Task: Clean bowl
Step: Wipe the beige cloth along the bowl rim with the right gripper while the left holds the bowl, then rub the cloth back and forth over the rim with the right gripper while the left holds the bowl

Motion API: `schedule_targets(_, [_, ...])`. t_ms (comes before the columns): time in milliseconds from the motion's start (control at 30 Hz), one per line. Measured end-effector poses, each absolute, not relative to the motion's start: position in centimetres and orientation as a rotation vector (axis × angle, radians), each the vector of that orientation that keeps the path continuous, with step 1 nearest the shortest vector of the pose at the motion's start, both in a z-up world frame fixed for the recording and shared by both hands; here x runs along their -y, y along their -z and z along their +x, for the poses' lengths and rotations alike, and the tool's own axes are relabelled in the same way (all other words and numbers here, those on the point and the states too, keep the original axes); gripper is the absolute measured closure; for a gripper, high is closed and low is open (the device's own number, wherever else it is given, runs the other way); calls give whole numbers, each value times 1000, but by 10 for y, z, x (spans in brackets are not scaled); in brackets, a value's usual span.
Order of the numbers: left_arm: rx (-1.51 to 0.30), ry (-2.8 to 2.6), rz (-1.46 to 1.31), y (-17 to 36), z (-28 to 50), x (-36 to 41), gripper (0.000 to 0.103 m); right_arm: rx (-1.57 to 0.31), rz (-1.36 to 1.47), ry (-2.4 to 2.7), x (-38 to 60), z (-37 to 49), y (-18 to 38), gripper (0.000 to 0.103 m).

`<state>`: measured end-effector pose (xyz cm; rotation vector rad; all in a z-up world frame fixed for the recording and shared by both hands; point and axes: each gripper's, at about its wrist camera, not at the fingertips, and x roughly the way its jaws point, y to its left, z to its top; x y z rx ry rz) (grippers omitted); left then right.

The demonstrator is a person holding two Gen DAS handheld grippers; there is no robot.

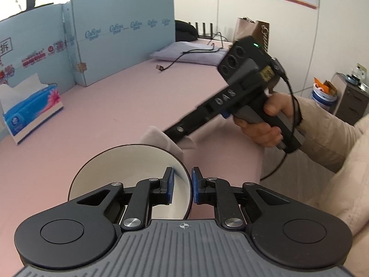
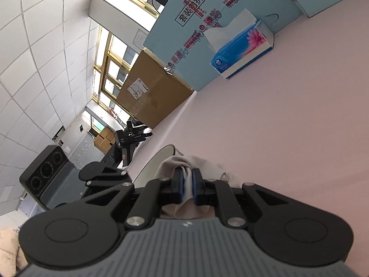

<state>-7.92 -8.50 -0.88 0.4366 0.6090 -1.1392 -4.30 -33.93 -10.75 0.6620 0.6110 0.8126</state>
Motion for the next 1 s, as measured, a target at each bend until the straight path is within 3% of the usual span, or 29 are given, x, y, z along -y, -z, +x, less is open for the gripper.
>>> schedule_targets(567, [-610, 1268, 405, 12, -75, 57, 86, -725, 596, -895, 300, 20, 106, 91])
schedule_targets(1000, [-612, 1256, 370, 13, -74, 55, 84, -685, 613, -868, 316, -10, 112, 91])
